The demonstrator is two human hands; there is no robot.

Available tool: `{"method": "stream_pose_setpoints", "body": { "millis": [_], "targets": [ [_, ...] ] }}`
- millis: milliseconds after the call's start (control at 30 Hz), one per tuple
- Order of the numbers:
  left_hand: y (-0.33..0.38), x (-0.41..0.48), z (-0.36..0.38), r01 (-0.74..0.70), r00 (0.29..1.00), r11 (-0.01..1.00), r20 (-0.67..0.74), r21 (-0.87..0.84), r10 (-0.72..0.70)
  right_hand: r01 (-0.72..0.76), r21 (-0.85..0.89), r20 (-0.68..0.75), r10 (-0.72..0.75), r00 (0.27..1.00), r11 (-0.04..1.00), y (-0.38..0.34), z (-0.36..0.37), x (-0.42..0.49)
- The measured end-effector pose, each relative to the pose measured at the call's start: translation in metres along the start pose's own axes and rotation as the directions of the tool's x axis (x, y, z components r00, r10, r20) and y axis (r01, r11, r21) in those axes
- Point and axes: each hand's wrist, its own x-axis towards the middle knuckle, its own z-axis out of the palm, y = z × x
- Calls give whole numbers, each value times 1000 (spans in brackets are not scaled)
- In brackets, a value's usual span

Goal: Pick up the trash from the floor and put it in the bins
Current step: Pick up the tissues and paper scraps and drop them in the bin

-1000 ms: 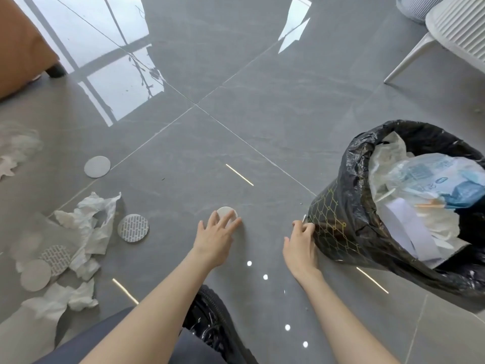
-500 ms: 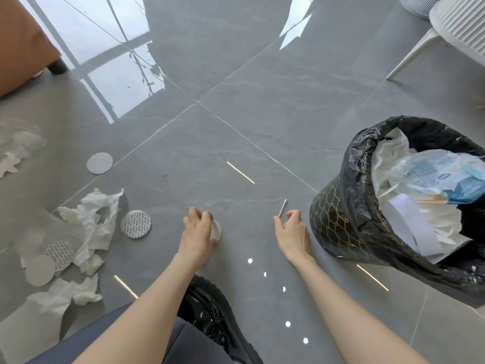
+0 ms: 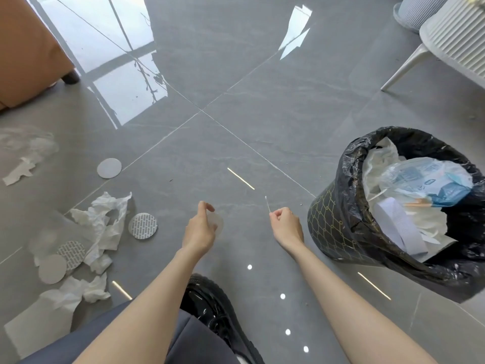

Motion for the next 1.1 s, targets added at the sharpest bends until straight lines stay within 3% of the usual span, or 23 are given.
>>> {"method": "stream_pose_setpoints", "body": {
  "millis": [100,233,433,567,800,933,1100],
  "targets": [
    [36,3,-18,20,993,973,-111,-230,-46,159,165,-58,-151,987,973,-20,-26,-24],
    [98,-6,-47,-89,985,895,-170,-438,14,347,329,-204,-293,934,878,-51,-78,-56],
    [192,-55,-63,-280,960,693,-191,-664,204,497,325,-415,-351,839,805,-55,-173,-99],
    [234,-93,-40,-318,931,647,-100,-693,350,425,219,-513,-267,816,878,-13,-229,-112],
    [242,-116,21,-257,894,750,144,-610,424,157,105,-497,-85,864,982,58,-247,-122],
    [236,-127,19,-276,830,782,272,-559,487,193,134,-495,-104,863,972,60,-242,-133],
    [248,-125,-28,-354,827,768,205,-534,524,265,149,-416,-182,891,953,28,-236,-140]
  ]
}}
